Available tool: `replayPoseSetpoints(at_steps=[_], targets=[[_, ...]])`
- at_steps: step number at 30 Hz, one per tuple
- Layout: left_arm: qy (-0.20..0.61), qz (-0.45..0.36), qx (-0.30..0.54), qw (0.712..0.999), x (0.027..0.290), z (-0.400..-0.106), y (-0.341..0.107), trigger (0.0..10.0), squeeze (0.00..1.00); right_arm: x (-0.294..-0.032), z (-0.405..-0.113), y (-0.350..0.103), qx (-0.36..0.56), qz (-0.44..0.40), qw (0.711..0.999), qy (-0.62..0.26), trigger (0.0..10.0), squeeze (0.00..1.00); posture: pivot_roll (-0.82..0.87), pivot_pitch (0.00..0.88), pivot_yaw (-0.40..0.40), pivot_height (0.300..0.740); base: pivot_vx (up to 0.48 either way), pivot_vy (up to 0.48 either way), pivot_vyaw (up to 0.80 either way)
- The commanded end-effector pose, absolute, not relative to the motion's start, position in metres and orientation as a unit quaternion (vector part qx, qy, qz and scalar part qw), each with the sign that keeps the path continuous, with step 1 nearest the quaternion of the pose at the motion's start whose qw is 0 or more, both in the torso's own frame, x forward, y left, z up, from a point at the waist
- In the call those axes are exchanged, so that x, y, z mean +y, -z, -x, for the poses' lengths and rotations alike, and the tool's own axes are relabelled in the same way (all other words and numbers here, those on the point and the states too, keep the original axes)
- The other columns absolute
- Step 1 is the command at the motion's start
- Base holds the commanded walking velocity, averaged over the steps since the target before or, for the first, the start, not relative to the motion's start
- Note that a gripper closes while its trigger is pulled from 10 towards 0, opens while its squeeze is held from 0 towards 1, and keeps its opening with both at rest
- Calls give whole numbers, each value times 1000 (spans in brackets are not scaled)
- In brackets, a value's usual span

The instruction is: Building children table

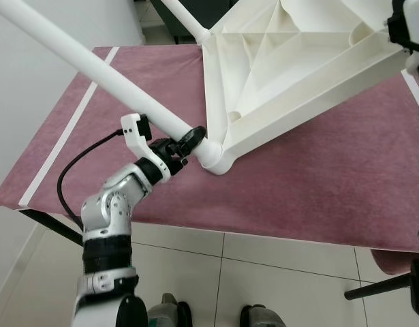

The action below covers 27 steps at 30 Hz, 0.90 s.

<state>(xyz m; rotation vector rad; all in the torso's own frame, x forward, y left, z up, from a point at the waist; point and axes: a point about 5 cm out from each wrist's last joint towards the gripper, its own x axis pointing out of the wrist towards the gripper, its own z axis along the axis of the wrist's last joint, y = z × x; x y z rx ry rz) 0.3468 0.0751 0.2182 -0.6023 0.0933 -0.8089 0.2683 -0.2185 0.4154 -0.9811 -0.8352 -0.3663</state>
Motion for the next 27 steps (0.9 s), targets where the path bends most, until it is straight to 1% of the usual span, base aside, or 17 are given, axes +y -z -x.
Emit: replayPoseSetpoints(at_steps=[1, 2, 3, 5, 7, 11, 12, 13, 15, 17, 18, 19, 20, 21, 24, 26, 27], targets=[[287, 328, 189, 880, 14, -341, -194, 0, 0, -201, -205, -464, -569, 459, 645, 223, 0, 0, -161, 126, 137, 740, 0, 0, 0], [287, 328, 189, 880, 14, -341, -194, 0, 0, -201, -205, -464, -569, 459, 645, 223, 0, 0, -161, 126, 137, 740, 0, 0, 0], [303, 345, 198, 866, 5, -341, -198, 0, 0, -199, -201, -468, -574, 471, 630, 228, 0, 0, -170, 128, 142, 740, 0, 0, 0], [303, 345, 198, 866, 5, -341, -198, 0, 0, -199, -201, -468, -574, 471, 630, 228, 0, 0, -170, 128, 142, 740, 0, 0, 0], [319, 341, 203, 861, -3, -340, -200, 0, 0, -196, -199, -471, -577, 485, 618, 223, 0, 0, -180, 131, 147, 740, 0, 0, 0], [323, 339, 204, 860, -5, -339, -200, 0, 0, -196, -199, -472, -577, 488, 617, 220, 0, 0, -180, 131, 147, 740, 0, 0, 0], [330, 341, 217, 853, -8, -335, -195, 0, 0, -193, -200, -474, -579, 496, 612, 208, 0, 0, -189, 136, 152, 740, 0, 0, 0], [330, 341, 217, 853, -8, -335, -195, 0, 0, -193, -200, -474, -579, 496, 612, 208, 0, 0, -189, 136, 152, 740, 0, 0, 0], [343, 352, 245, 835, -15, -325, -186, 0, 0, -187, -202, -478, -585, 511, 603, 181, 0, 0, -188, 137, 151, 740, 0, 0, 0], [343, 352, 245, 835, -15, -325, -186, 0, 0, -187, -202, -478, -585, 511, 603, 181, 0, 0, -188, 137, 151, 740, 0, 0, 0], [349, 359, 258, 826, -19, -321, -183, 0, 0, -182, -203, -481, -593, 516, 595, 167, 0, 0, -188, 139, 150, 740, 0, 0, 0], [349, 359, 258, 826, -19, -321, -183, 0, 0, -182, -203, -481, -593, 516, 595, 167, 0, 0, -188, 139, 150, 740, 0, 0, 0], [361, 379, 280, 804, -29, -314, -180, 0, 0, -169, -204, -489, -616, 518, 575, 146, 0, 0, -192, 140, 145, 740, 0, 0, 0], [361, 379, 280, 804, -29, -314, -180, 0, 0, -169, -204, -489, -616, 518, 575, 146, 0, 0, -192, 140, 145, 740, 0, 0, 0], [381, 390, 298, 783, -40, -307, -180, 0, 0, -158, -201, -497, -638, 515, 556, 135, 0, 0, -193, 139, 141, 740, 0, 0, 0], [381, 390, 298, 783, -40, -307, -180, 0, 0, -158, -201, -497, -638, 515, 556, 135, 0, 0, -193, 139, 141, 740, 0, 0, 0], [393, 391, 314, 771, -47, -303, -178, 0, 0, -153, -199, -501, -651, 514, 544, 129, 0, 0, -196, 140, 144, 740, 0, 0, 0]])
